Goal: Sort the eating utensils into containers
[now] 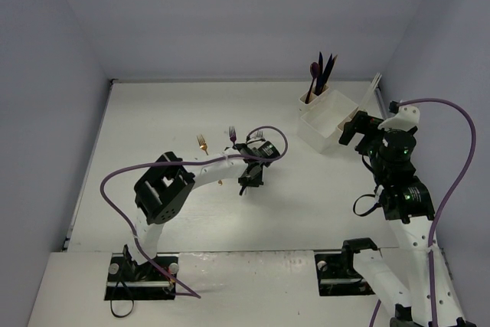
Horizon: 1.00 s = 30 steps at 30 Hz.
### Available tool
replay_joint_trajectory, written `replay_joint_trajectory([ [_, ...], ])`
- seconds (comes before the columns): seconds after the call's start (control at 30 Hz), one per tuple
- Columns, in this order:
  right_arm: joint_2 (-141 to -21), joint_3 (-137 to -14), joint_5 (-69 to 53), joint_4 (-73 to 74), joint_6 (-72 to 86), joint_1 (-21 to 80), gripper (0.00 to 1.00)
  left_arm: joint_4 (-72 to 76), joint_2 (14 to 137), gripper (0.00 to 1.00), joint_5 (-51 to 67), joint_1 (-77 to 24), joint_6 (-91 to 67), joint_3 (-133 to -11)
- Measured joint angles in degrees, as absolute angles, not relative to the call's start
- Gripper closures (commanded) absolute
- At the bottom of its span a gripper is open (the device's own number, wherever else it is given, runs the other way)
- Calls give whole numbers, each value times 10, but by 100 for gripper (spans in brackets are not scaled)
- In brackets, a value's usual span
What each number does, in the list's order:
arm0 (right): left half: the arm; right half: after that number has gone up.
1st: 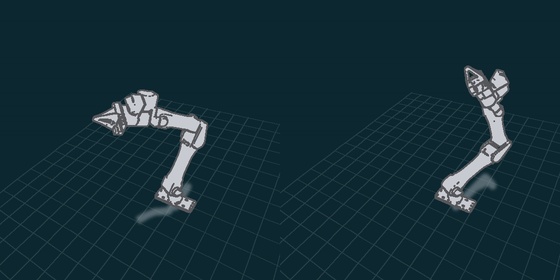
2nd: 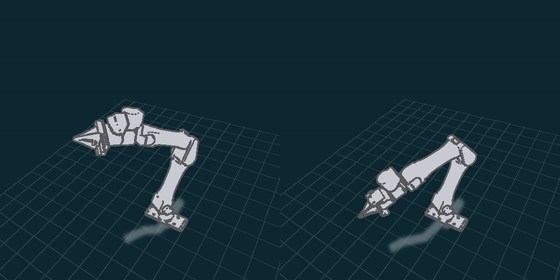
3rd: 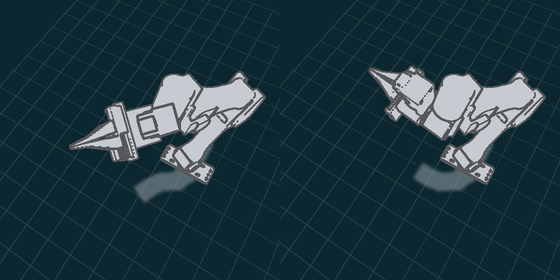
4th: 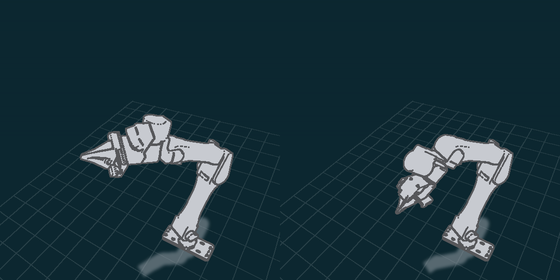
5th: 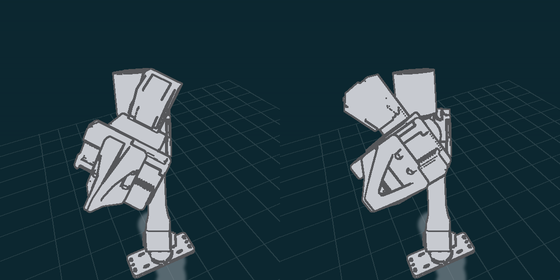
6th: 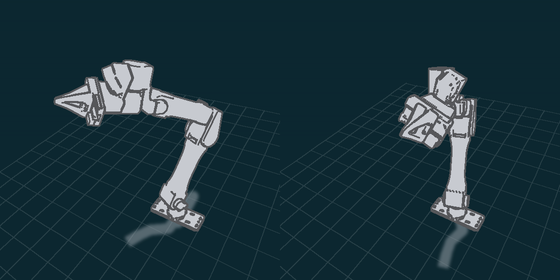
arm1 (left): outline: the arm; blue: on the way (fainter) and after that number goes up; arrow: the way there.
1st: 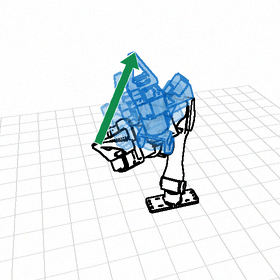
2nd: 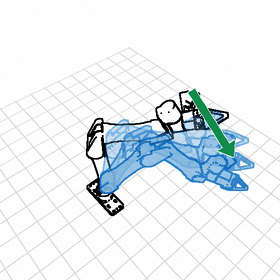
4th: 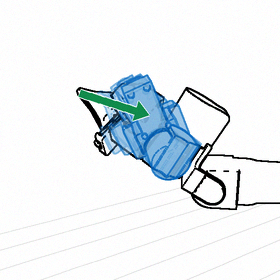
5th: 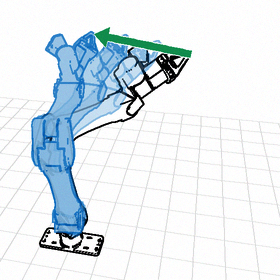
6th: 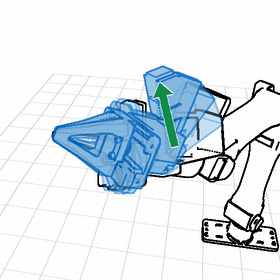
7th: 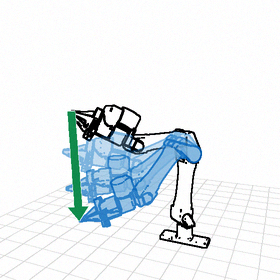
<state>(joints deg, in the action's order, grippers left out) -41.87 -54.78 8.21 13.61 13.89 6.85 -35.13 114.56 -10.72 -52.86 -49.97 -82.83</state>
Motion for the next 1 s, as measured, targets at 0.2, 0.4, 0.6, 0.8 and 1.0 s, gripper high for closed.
replay_joint_trajectory([
  [0.2, -418, -547, 82, 138, 139, 69, 0, -369, 1145, 100, -116, -529, -500, -830],
  [0.4, -424, -548, 50, 140, 133, 72, 0, -389, 1120, 100, -128, -529, -500, -830],
  [0.6, -470, -581, -67, 145, 132, 73, 0, -386, 1036, 100, -147, -536, -481, -830],
  [0.8, -552, -632, -187, 142, 156, 76, 0, -284, 928, 100, -162, -563, -415, -785],
  [1.0, -617, -683, -280, 142, 192, 76, 0, -121, 838, 100, -149, -588, -317, -696],
])
